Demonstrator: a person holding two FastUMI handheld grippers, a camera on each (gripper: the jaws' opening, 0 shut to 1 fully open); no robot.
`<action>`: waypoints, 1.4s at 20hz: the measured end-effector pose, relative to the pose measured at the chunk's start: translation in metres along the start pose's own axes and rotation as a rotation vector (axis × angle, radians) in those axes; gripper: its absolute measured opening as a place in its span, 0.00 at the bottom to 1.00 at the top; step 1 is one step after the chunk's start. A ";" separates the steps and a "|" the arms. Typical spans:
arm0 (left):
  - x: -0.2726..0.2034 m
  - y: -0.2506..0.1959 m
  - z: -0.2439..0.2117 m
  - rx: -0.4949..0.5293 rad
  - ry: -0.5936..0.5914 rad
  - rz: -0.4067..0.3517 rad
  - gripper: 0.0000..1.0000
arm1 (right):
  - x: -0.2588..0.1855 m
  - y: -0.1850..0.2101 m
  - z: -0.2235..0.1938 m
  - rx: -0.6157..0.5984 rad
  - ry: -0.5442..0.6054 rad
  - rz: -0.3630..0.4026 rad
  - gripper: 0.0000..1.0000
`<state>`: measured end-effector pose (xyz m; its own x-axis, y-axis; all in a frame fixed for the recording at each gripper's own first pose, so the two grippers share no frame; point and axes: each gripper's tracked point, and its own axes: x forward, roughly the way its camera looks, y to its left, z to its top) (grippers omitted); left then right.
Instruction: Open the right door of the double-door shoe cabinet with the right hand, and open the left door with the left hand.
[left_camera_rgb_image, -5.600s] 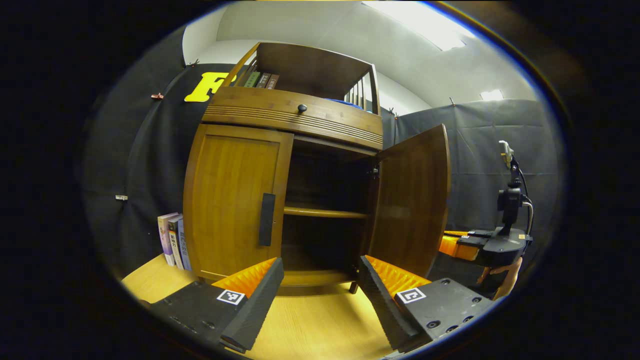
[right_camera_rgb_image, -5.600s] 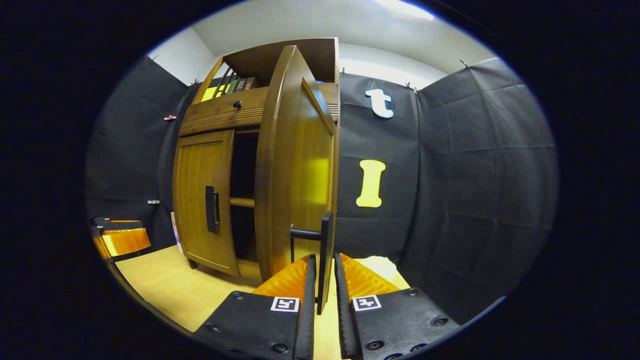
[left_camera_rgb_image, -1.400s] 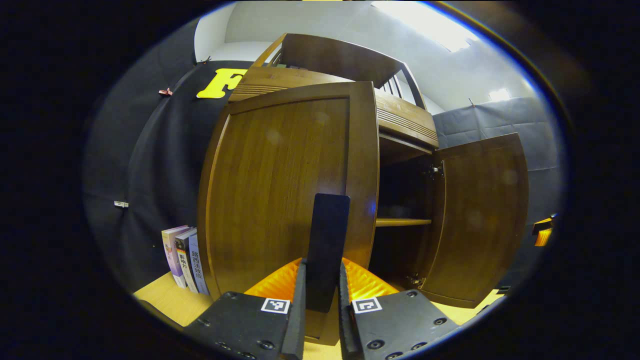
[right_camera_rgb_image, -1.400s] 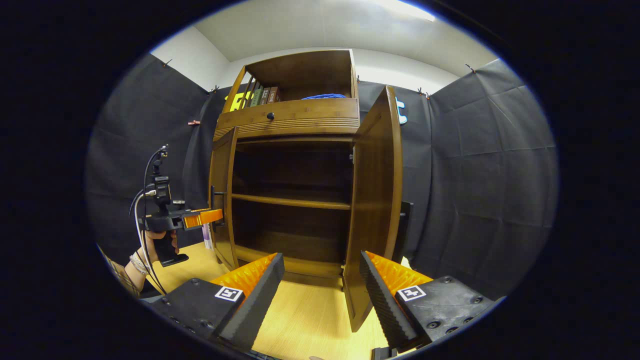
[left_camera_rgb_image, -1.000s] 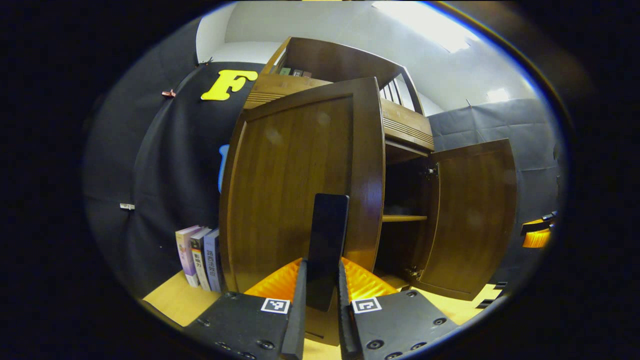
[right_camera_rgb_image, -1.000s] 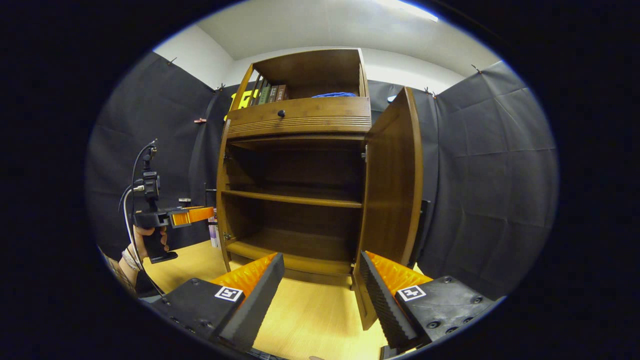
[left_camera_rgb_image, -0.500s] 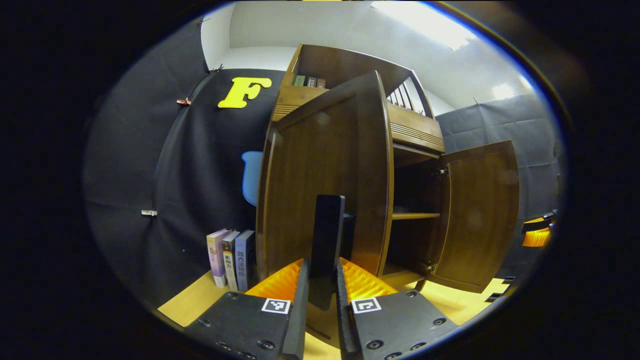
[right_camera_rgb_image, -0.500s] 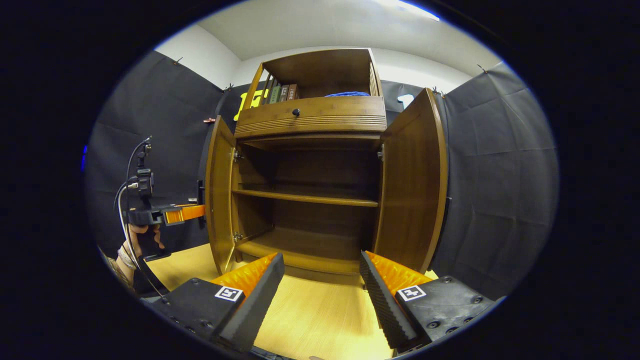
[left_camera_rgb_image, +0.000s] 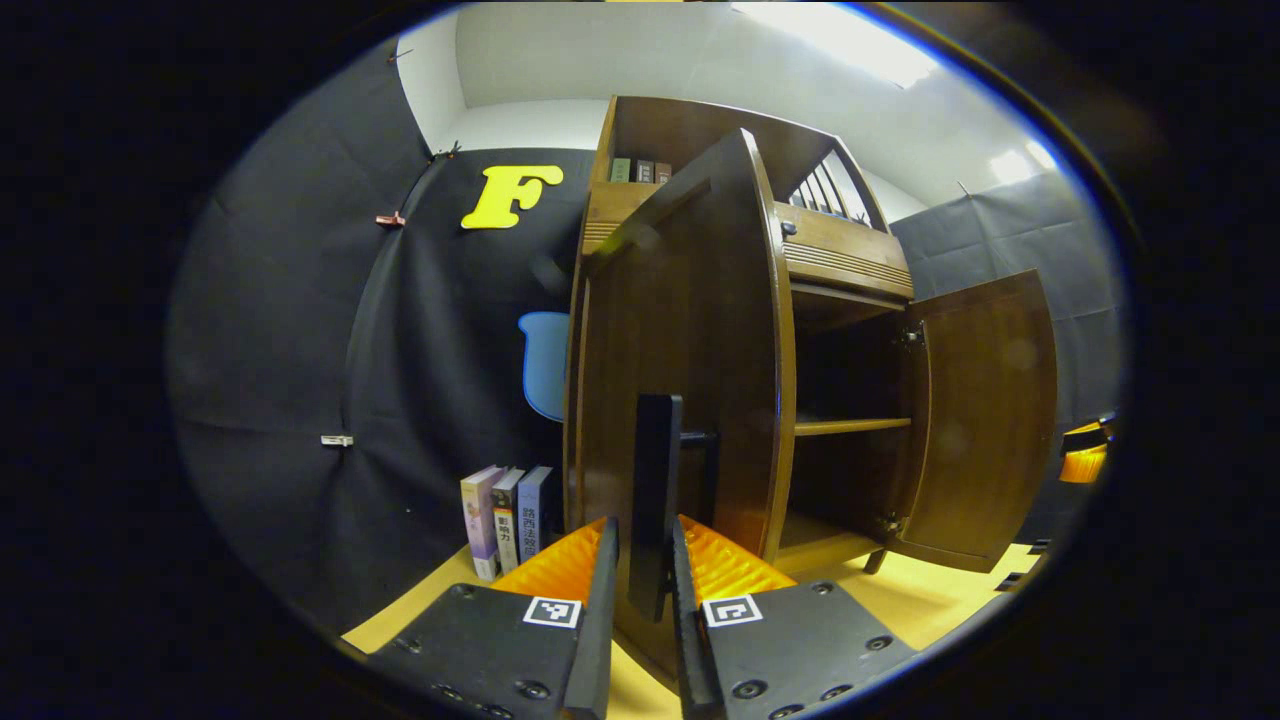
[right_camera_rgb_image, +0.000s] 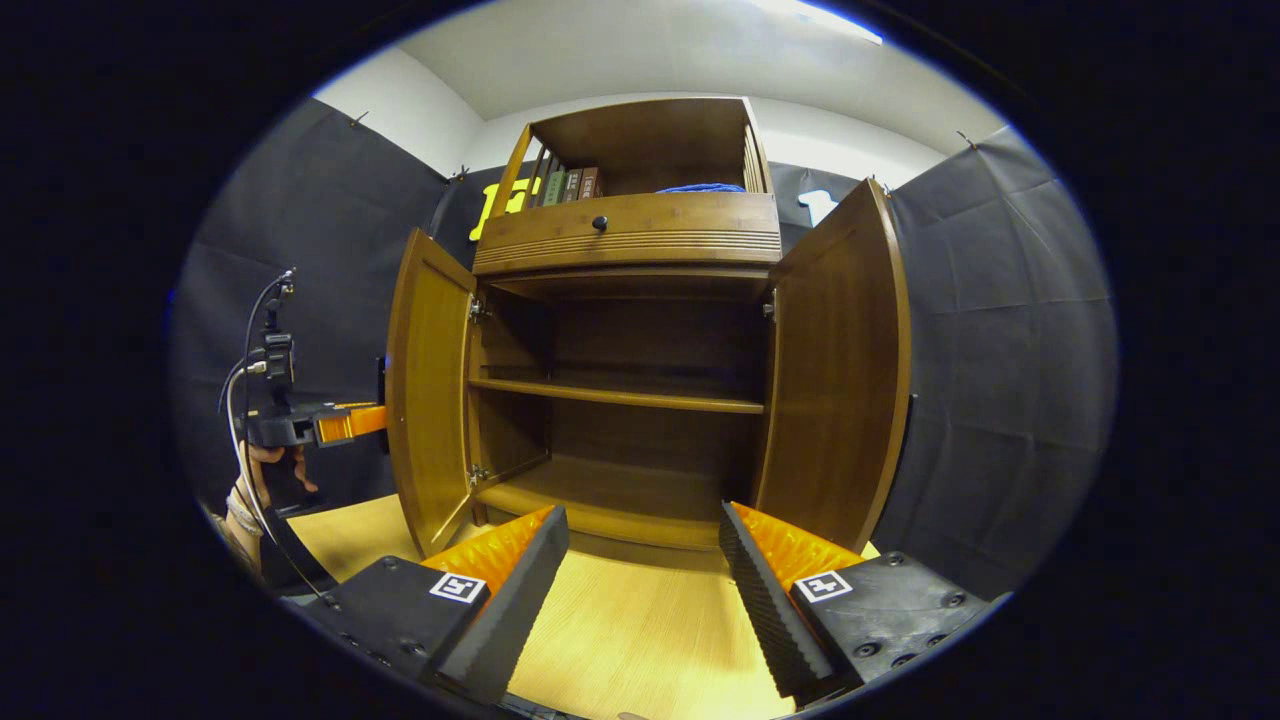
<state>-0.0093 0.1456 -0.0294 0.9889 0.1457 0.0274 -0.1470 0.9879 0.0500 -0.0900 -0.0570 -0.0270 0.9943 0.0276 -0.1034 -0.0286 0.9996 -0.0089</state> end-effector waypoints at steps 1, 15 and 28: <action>0.003 0.003 0.000 0.003 -0.006 0.001 0.30 | 0.002 0.002 -0.002 0.001 0.007 0.002 0.96; -0.006 0.057 0.004 0.014 -0.026 0.087 0.12 | 0.032 0.033 -0.017 0.006 0.067 0.026 0.96; -0.057 0.080 0.030 0.086 -0.051 0.187 0.17 | 0.023 0.044 -0.011 0.011 0.045 0.059 0.96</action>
<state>-0.0778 0.2146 0.0027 0.9424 0.3207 0.0947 -0.3308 0.9355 0.1242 -0.0693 -0.0129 -0.0409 0.9853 0.0863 -0.1476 -0.0858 0.9963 0.0098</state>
